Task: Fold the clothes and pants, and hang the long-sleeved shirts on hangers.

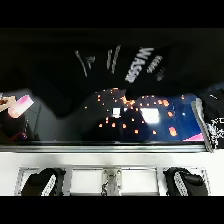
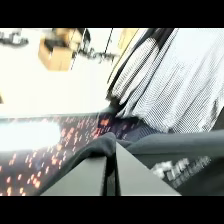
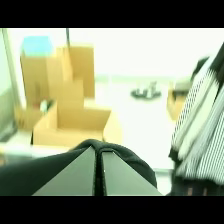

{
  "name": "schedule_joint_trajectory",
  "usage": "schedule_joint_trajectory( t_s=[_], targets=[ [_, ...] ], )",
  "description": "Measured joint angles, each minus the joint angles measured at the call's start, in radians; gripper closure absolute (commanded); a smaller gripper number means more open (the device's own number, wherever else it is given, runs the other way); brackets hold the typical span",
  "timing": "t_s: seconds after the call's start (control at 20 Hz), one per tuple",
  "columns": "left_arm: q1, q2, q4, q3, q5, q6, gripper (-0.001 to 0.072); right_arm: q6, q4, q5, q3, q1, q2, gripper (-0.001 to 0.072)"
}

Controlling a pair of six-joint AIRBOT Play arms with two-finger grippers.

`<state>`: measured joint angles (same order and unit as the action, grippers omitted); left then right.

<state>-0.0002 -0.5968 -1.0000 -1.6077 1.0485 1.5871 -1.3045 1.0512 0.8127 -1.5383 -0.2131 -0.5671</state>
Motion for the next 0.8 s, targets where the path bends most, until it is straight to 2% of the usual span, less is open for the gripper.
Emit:
schedule_joint_trajectory(
  t_s=[0.2, 0.45, 0.65, 0.8],
  targets=[
    [0.001, 0.024, -0.011, -0.012, 0.052, 0.028, 0.0701, -0.009, 0.0, 0.034, -0.013, 0.0, 0.029, 0.0698],
    [0.001, -0.148, -0.112, 0.016, 0.209, 0.072, 0.0701, -0.066, 0.0, 0.174, -0.015, 0.003, -0.093, 0.0698],
    [0.0, -0.388, -0.145, 0.097, 0.116, 0.045, 0.07, -0.083, 0.002, 0.247, -0.014, 0.035, -0.345, 0.0698],
    [0.0, -0.599, -0.15, 0.089, -0.005, 0.016, 0.07, -0.074, 0.003, 0.213, -0.015, 0.071, -0.577, 0.0697]
  ],
)
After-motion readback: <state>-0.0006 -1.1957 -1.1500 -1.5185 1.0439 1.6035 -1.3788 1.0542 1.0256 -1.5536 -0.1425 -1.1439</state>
